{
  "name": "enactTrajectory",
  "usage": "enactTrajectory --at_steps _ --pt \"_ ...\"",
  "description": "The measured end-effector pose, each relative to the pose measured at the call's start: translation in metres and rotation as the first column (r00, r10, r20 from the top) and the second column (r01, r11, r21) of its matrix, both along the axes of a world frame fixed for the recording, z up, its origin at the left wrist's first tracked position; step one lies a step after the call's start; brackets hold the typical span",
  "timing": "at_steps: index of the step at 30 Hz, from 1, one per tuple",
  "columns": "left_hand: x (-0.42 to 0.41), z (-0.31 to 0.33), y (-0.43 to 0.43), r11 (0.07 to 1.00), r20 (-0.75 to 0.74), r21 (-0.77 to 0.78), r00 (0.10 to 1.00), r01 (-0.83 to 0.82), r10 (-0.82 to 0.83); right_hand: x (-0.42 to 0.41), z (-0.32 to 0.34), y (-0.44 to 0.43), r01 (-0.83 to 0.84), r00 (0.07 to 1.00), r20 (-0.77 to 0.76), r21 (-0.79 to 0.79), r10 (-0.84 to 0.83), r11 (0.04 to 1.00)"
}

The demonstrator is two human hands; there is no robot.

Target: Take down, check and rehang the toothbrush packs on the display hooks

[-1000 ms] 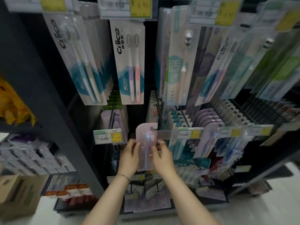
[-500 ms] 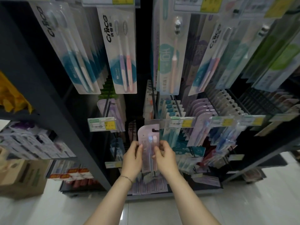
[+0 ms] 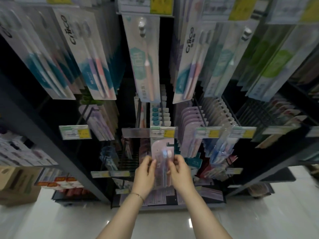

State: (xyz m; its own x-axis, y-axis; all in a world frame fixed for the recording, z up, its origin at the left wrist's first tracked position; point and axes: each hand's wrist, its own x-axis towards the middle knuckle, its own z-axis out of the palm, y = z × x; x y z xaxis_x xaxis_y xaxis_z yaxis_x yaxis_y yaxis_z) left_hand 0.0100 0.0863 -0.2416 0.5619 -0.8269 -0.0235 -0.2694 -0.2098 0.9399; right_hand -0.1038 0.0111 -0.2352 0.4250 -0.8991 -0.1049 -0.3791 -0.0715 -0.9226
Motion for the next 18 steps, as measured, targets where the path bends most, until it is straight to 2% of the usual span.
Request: enactTrajectory --at_steps 5,11,14,18 --pt "-0.021 0.010 -0.024 0.999 0.028 -0.031 0.999 0.033 -0.032 -0.023 0.005 -0.021 0.046 0.999 -0.006 -0.028 -0.046 0.999" --pt "-0.043 0.014 -0.048 0.999 -0.109 -0.030 0.993 0.036 -0.039 -0.043 0.011 -0.045 0.102 0.994 -0.032 -0.104 -0.106 0.989" --pt "-0.052 0.017 -0.058 0.999 -0.103 -0.041 0.994 0.018 -0.022 -0.048 0.014 -0.055 0.128 0.991 -0.019 -0.156 -0.132 0.979" --pt "-0.057 0.018 -0.072 0.999 -0.083 -0.039 0.997 0.006 -0.009 -0.052 0.019 -0.064 0.159 0.987 0.002 -0.151 -0.161 0.976"
